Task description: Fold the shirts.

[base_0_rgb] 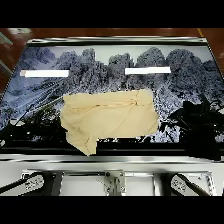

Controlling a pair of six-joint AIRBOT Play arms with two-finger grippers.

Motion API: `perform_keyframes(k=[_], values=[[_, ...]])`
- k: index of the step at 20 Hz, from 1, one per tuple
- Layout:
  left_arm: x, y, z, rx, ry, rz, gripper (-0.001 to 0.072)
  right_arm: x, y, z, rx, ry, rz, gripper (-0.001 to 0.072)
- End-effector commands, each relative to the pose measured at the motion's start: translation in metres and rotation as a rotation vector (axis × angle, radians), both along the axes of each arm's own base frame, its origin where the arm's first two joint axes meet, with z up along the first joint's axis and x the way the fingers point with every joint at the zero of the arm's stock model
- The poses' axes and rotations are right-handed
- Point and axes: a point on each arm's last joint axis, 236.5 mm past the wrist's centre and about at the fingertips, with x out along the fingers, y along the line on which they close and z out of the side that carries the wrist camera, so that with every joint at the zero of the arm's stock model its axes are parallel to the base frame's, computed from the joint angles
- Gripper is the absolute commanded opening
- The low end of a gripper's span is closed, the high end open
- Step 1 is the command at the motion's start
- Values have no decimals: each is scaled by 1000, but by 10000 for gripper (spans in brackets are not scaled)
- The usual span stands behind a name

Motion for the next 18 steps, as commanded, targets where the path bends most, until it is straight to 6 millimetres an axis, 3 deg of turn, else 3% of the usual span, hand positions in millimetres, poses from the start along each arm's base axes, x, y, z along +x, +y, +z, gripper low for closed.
perform_keyframes(k=[1, 7, 11, 14, 16, 18], values=[[22, -2, 7, -25, -77, 58, 40, -12, 10, -23, 48, 44, -60, 634], [26, -15, 33, -62, -185, -44, 39, -17, 36, -57, 79, 61, -123, 634], [37, -13, 58, -47, -265, -38, 39, 0, 76, -82, 84, 73, -95, 634], [48, -15, 82, -61, -328, -35, 39, 13, 90, -91, 119, 71, -149, 607], [59, -12, 96, -46, -374, -40, 39, 25, 90, -81, 145, 45, -166, 71], [72, -10, 124, -35, -447, -67, 39, 40, 97, -52, 186, -9, -88, 66]])
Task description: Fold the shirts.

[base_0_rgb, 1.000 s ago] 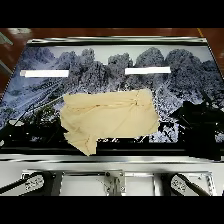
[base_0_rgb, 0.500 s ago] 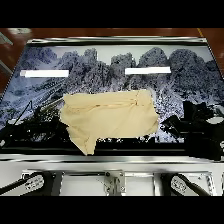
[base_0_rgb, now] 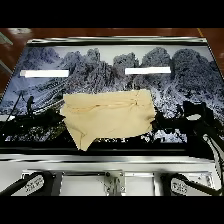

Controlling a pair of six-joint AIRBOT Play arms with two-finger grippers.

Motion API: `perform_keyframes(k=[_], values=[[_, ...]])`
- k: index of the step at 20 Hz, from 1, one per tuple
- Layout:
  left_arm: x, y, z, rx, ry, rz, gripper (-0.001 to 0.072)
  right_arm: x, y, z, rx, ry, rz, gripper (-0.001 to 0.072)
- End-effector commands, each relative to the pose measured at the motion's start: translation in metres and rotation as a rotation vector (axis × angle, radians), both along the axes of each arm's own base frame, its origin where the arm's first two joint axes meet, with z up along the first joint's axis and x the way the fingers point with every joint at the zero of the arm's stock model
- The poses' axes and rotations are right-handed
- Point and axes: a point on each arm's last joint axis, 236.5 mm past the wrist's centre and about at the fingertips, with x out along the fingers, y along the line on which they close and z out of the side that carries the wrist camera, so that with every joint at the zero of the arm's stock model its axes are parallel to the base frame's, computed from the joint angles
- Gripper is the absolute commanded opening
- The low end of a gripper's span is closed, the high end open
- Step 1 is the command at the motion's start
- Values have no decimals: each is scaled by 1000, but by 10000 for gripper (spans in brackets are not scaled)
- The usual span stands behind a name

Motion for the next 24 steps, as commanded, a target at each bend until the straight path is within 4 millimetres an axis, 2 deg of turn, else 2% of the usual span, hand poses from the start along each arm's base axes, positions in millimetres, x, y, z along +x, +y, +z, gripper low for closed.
perform_keyframes(k=[1, 2, 3, 4, 6, 7, 8, 9, 10, 11, 12, 13, 14, 16, 17, 20, 24], values=[[22, 1, 55, 18, -142, -41, 38, 27, 15, 46, 63, -114, 96, 66], [30, 1, 89, 40, -228, -66, 38, 38, 20, 80, 63, -206, 175, 66], [37, 1, 130, 74, -330, -83, 38, 48, 24, 122, 48, -321, 254, 66], [41, 2, 180, 127, -465, -96, 38, 55, 27, 170, 18, -446, 323, 65], [29, 0, 308, 257, -787, -88, 38, 58, 31, 289, -93, -742, 409, 66], [9, -3, 380, 326, -967, -57, 38, 52, 29, 356, -188, -909, 412, 66], [-17, -6, 442, 387, -1130, -17, 39, 40, 25, 419, -296, -1067, 390, 66], [-51, -11, 501, 444, -1291, 31, 39, 22, 17, 482, -415, -1211, 327, 65], [-88, -18, 547, 486, -1426, 71, 38, 2, 6, 532, -508, -1308, 234, 65], [-120, -24, 578, 500, -1516, 107, 38, -21, -6, 571, -577, -1371, 134, 65], [-145, -29, 597, 506, -1565, 135, 38, -45, -18, 600, -642, -1409, 47, 65], [-166, -32, 606, 504, -1579, 160, 38, -67, -28, 617, -701, -1421, -15, 65], [-180, -34, 606, 492, -1559, 179, 38, -85, -34, 624, -745, -1419, -48, 66], [-193, -33, 589, 531, -1485, 186, 39, -110, -40, 618, -808, -1376, -53, 66], [-193, -30, 576, 583, -1437, 179, 39, -118, -41, 607, -826, -1330, -35, 66], [-181, -8, 523, 762, -1220, 136, 38, -126, -42, 553, -819, -1114, 65, 66], [-142, 36, 436, 816, -876, 132, 39, -113, -52, 452, -716, -655, 229, 66]])
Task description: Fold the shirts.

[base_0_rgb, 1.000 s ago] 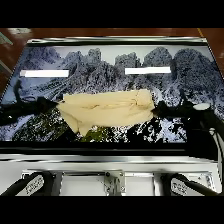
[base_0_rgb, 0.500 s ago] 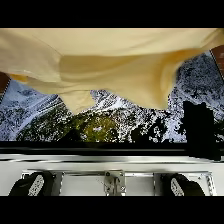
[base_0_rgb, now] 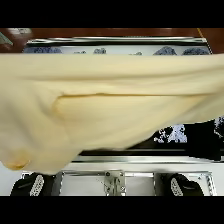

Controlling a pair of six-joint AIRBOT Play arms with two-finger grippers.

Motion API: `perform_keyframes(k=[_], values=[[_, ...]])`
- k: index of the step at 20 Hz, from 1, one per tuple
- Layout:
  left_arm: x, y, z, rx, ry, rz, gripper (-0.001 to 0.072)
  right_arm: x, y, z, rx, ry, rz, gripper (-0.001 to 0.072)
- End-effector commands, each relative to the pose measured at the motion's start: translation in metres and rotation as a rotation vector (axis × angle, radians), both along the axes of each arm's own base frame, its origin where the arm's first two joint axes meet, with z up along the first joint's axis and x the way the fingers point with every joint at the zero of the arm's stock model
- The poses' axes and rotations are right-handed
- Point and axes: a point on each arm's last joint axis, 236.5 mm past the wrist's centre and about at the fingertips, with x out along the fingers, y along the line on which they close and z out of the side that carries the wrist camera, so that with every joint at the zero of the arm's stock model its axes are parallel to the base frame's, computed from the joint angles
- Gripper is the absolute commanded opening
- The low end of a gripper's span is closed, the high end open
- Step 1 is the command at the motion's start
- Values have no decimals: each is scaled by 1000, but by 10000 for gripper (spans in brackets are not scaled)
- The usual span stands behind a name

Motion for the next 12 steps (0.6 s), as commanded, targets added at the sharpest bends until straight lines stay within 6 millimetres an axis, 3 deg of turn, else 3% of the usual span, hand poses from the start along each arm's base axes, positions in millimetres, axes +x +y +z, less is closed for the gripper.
perform_keyframes(k=[1, 4, 7, 9, 12], values=[[31, 46, -80, -2, 266, 150, 39, 1, -12, -88, 20, 435, -11, 66], [91, 77, -148, -70, 384, 203, 39, 59, -19, -146, 78, 623, 13, 66], [149, 90, -225, -184, 514, 200, 39, 135, -17, -225, 168, 755, 40, 66], [183, 98, -273, -257, 598, 206, 39, 192, -6, -276, 184, 767, 57, 66], [226, 105, -332, -357, 716, 208, 39, 273, 16, -330, 206, 667, 49, 67]])
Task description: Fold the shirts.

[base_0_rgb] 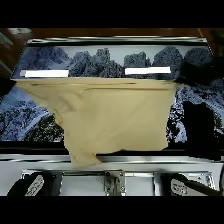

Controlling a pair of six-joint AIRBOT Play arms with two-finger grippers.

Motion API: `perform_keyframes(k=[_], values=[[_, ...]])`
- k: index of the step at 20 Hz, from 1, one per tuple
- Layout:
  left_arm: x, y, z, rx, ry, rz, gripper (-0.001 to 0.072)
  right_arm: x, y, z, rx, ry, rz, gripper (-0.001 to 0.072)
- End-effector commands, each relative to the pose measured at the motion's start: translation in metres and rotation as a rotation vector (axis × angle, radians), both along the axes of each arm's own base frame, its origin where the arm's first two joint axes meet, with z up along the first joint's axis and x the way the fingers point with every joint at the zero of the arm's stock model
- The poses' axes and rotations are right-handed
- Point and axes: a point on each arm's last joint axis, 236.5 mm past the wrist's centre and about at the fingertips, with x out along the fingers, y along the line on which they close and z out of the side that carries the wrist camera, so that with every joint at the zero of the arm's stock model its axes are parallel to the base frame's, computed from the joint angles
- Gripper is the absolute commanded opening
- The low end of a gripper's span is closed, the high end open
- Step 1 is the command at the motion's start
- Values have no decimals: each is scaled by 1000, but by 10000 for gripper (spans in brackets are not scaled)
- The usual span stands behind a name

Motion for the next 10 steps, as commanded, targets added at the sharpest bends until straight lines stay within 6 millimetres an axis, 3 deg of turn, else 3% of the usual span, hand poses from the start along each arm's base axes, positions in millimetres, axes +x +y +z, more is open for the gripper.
perform_keyframes(k=[1, 4, 8, 9, 10], values=[[48, 7, -75, -144, 109, 43, 39, 90, 24, -71, 34, -95, -53, 67], [69, -6, -135, -255, 241, 33, 40, 125, 49, -108, 78, -122, -115, 67], [72, -44, -211, -294, 434, -39, 71, 122, 84, -161, 91, -21, -95, 95], [69, -54, -222, -305, 469, -57, 91, 122, 88, -164, 91, -15, -89, 185], [67, -59, -228, -311, 494, -72, 187, 122, 88, -161, 95, -19, -90, 330]])
